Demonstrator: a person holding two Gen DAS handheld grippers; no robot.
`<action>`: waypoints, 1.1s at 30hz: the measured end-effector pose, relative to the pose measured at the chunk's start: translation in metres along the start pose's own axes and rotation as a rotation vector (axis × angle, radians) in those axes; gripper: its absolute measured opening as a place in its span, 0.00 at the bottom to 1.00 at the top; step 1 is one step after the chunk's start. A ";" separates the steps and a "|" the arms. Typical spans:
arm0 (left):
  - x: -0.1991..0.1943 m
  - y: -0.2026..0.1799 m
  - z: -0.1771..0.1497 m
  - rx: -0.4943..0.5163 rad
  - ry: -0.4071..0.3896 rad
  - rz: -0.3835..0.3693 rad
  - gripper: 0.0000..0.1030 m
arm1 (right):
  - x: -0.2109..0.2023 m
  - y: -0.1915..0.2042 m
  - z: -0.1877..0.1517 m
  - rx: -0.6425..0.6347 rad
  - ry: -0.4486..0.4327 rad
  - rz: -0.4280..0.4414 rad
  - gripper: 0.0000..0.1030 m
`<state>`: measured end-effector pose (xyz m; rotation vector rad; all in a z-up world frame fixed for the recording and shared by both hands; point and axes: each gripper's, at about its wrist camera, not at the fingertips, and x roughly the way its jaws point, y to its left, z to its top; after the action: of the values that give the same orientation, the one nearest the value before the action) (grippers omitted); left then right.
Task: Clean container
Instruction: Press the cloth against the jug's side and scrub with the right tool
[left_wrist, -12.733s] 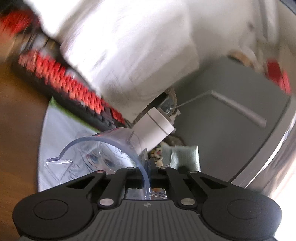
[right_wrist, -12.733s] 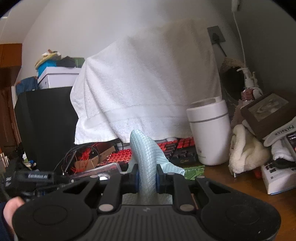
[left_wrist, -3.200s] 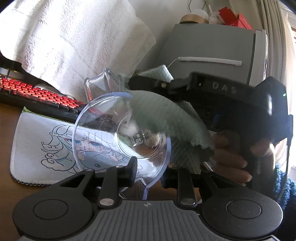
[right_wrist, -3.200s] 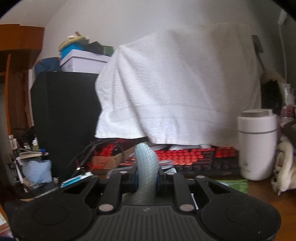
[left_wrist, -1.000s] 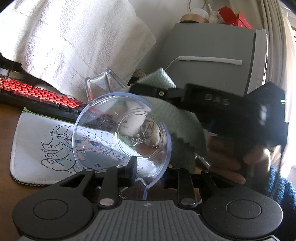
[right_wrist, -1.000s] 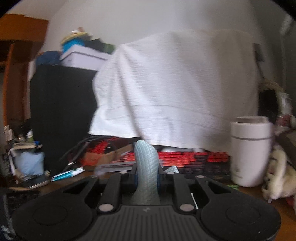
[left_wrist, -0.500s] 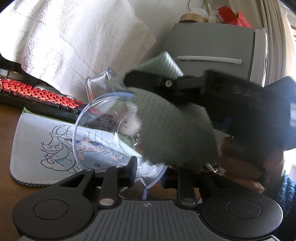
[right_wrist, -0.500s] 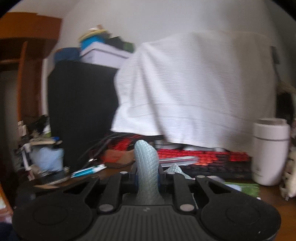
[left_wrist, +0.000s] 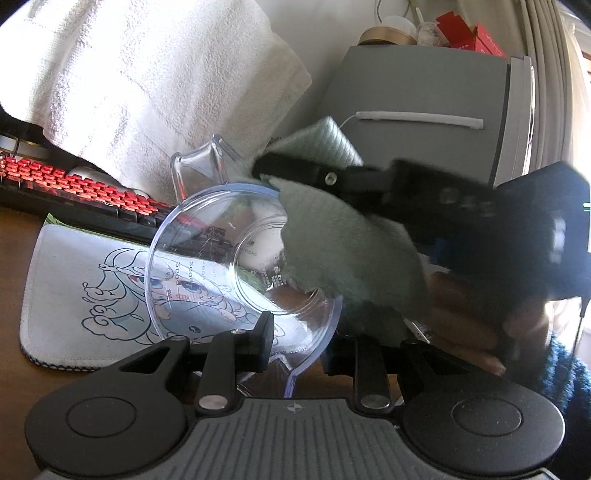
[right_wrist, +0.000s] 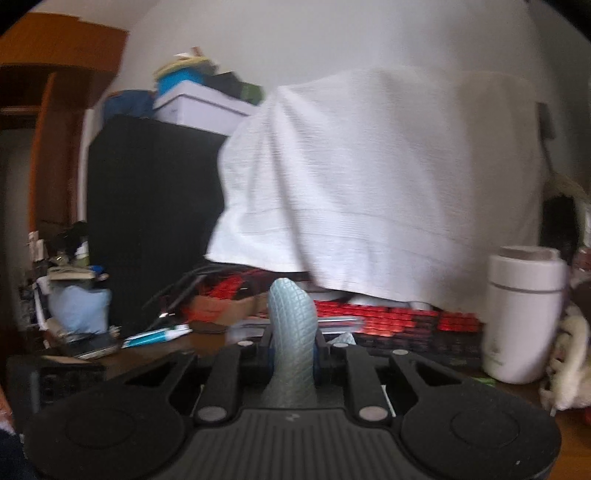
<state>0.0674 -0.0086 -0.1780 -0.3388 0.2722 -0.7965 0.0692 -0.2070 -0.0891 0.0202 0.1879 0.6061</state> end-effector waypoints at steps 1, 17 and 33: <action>0.000 0.000 0.000 0.000 0.000 0.000 0.25 | -0.001 -0.006 0.000 0.013 -0.002 -0.018 0.14; 0.002 0.000 0.000 -0.002 -0.002 0.004 0.25 | -0.001 0.021 -0.002 0.009 0.005 0.039 0.16; 0.004 0.001 0.000 -0.003 -0.002 0.005 0.25 | -0.001 -0.002 0.000 -0.006 0.001 -0.013 0.15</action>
<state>0.0705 -0.0105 -0.1790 -0.3415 0.2727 -0.7914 0.0700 -0.2094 -0.0889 0.0128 0.1867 0.5939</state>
